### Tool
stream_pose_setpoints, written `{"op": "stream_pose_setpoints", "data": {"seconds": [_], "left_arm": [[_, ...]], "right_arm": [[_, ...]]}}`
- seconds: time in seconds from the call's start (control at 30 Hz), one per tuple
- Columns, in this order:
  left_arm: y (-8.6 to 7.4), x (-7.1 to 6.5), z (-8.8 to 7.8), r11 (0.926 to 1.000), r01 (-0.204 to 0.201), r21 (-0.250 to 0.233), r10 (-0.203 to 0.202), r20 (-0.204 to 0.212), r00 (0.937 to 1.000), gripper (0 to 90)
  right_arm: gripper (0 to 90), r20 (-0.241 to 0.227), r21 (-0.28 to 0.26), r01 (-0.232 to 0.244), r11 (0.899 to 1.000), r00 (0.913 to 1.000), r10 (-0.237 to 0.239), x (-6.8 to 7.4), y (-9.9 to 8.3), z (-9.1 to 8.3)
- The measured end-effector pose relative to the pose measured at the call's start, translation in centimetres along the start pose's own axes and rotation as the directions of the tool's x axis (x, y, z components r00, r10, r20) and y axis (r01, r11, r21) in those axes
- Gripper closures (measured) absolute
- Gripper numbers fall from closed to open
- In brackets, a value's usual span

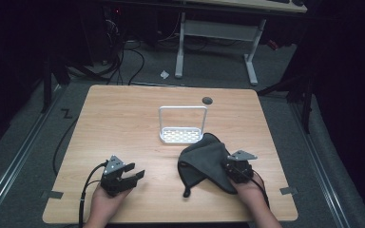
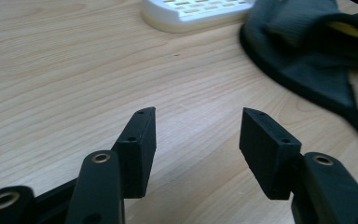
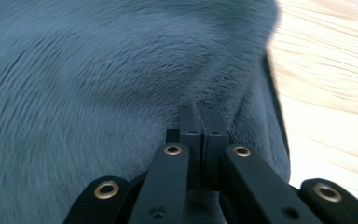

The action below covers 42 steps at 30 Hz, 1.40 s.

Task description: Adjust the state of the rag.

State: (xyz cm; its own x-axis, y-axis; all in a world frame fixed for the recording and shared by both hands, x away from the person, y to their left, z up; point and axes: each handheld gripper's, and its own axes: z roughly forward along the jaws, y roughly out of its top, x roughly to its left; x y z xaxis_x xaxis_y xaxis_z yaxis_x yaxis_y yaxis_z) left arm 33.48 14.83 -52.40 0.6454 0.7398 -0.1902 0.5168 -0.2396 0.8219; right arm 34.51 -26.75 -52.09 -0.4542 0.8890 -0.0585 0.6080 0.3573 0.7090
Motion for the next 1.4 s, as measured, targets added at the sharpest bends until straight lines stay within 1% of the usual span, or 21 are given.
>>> {"op": "stream_pose_setpoints", "data": {"seconds": [0.07, 0.1, 0.13, 0.2, 0.23, 0.3, 0.37, 0.5, 0.57, 0.67, 0.73, 0.77, 0.8, 0.83, 0.87, 0.93, 0.97, 1.03, 1.13, 1.27, 1.4], "left_arm": [[0.0, -0.5, 0.1, 0.9998, -0.017, 0.007, 0.017, 0.011, 0.9998, 46.4], [0.0, -0.8, 0.2, 0.9997, -0.023, 0.008, 0.023, 0.015, 0.9996, 46.4], [0.1, -1.1, 0.3, 0.9993, -0.035, 0.014, 0.035, 0.023, 0.9991, 46.3], [0.1, -1.7, 0.6, 0.9985, -0.051, 0.022, 0.050, 0.038, 0.9980, 46.3], [0.1, -2.0, 0.8, 0.9981, -0.056, 0.025, 0.055, 0.045, 0.9975, 46.2], [0.2, -2.4, 1.2, 0.9965, -0.076, 0.034, 0.074, 0.047, 0.9961, 46.1], [0.4, -2.7, 1.7, 0.9961, -0.081, 0.035, 0.079, 0.055, 0.9954, 46.1], [1.8, -3.0, 3.1, 0.9958, -0.087, 0.028, 0.086, 0.043, 0.9954, 46.7], [3.0, -3.1, 4.4, 0.9934, -0.109, 0.038, 0.108, 0.024, 0.9939, 50.1], [4.6, -3.0, 6.9, 0.9889, -0.104, 0.106, 0.102, 0.027, 0.9944, 61.8], [5.1, -3.2, 8.5, 0.9798, -0.117, 0.162, 0.118, 0.006, 0.9930, 65.3], [5.1, -3.1, 9.2, 0.9751, -0.111, 0.192, 0.110, 0.015, 0.9938, 70.5], [5.1, -3.2, 9.4, 0.9761, -0.109, 0.188, 0.108, 0.019, 0.9940, 78.0], [5.1, -3.3, 9.5, 0.9760, -0.112, 0.187, 0.111, 0.016, 0.9937, 78.0], [5.0, -3.5, 9.5, 0.9742, -0.118, 0.192, 0.115, 0.025, 0.9930, 82.6], [4.6, -4.0, 9.0, 0.9709, -0.147, 0.189, 0.143, 0.038, 0.9890, 83.4], [3.9, -4.4, 8.3, 0.9677, -0.167, 0.189, 0.160, 0.053, 0.9857, 84.2], [3.6, -4.7, 7.9, 0.9674, -0.170, 0.187, 0.162, 0.060, 0.9850, 84.2], [2.1, -5.5, 6.0, 0.9629, -0.200, 0.182, 0.186, 0.090, 0.9784, 84.2], [0.3, -6.1, 3.7, 0.9634, -0.202, 0.177, 0.184, 0.112, 0.9765, 84.2], [-0.6, -6.8, 2.4, 0.9634, -0.203, 0.176, 0.182, 0.127, 0.9751, 84.2]], "right_arm": [[90.0, -0.049, -0.007, 0.033, 0.999, 0.9982, -0.034, 2.1, 0.4, 0.4], [90.0, -0.049, -0.007, 0.033, 0.999, 0.9982, -0.034, 2.1, 0.4, 0.4], [90.0, -0.078, -0.012, 0.055, 0.998, 0.9954, -0.055, 3.3, 0.8, 0.7], [90.0, -0.090, -0.013, 0.058, 0.998, 0.9943, -0.059, 3.8, 0.9, 0.8], [90.0, -0.104, -0.018, 0.097, 0.995, 0.9896, -0.099, 5.1, 1.3, 1.2], [90.0, -0.107, -0.022, 0.110, 0.994, 0.9879, -0.112, 5.5, 1.4, 1.3], [90.0, -0.118, -0.026, 0.136, 0.990, 0.9833, -0.138, 6.7, 1.6, 1.5], [90.0, -0.113, -0.029, 0.154, 0.988, 0.9812, -0.156, 7.0, 1.6, 1.4], [90.0, -0.120, -0.029, 0.148, 0.989, 0.9813, -0.150, 6.9, 1.6, 1.4], [90.0, -0.122, -0.034, 0.150, 0.988, 0.9806, -0.153, 6.8, 1.5, 1.4], [90.0, -0.120, -0.034, 0.152, 0.988, 0.9805, -0.155, 6.8, 1.5, 1.4], [90.0, -0.122, -0.035, 0.153, 0.988, 0.9802, -0.156, 6.7, 1.4, 1.3], [90.0, -0.126, -0.037, 0.153, 0.988, 0.9797, -0.156, 6.7, 1.3, 1.3], [90.0, -0.126, -0.037, 0.153, 0.988, 0.9797, -0.156, 6.7, 1.3, 1.3], [90.0, -0.125, -0.037, 0.153, 0.988, 0.9797, -0.156, 6.6, 1.3, 1.2], [90.0, -0.126, -0.037, 0.155, 0.987, 0.9793, -0.159, 6.5, 1.1, 1.0], [90.0, -0.130, -0.038, 0.149, 0.988, 0.9796, -0.153, 6.4, 0.8, 0.8], [90.0, -0.133, -0.037, 0.147, 0.988, 0.9795, -0.151, 6.4, 0.6, 0.5], [89.5, -0.138, -0.037, 0.144, 0.989, 0.9793, -0.148, 6.4, 0.4, 0.3], [88.8, -0.144, -0.037, 0.151, 0.988, 0.9774, -0.155, 6.7, 0.4, 0.2], [87.9, -0.142, -0.043, 0.162, 0.986, 0.9757, -0.166, 7.3, 0.8, 0.6]]}}
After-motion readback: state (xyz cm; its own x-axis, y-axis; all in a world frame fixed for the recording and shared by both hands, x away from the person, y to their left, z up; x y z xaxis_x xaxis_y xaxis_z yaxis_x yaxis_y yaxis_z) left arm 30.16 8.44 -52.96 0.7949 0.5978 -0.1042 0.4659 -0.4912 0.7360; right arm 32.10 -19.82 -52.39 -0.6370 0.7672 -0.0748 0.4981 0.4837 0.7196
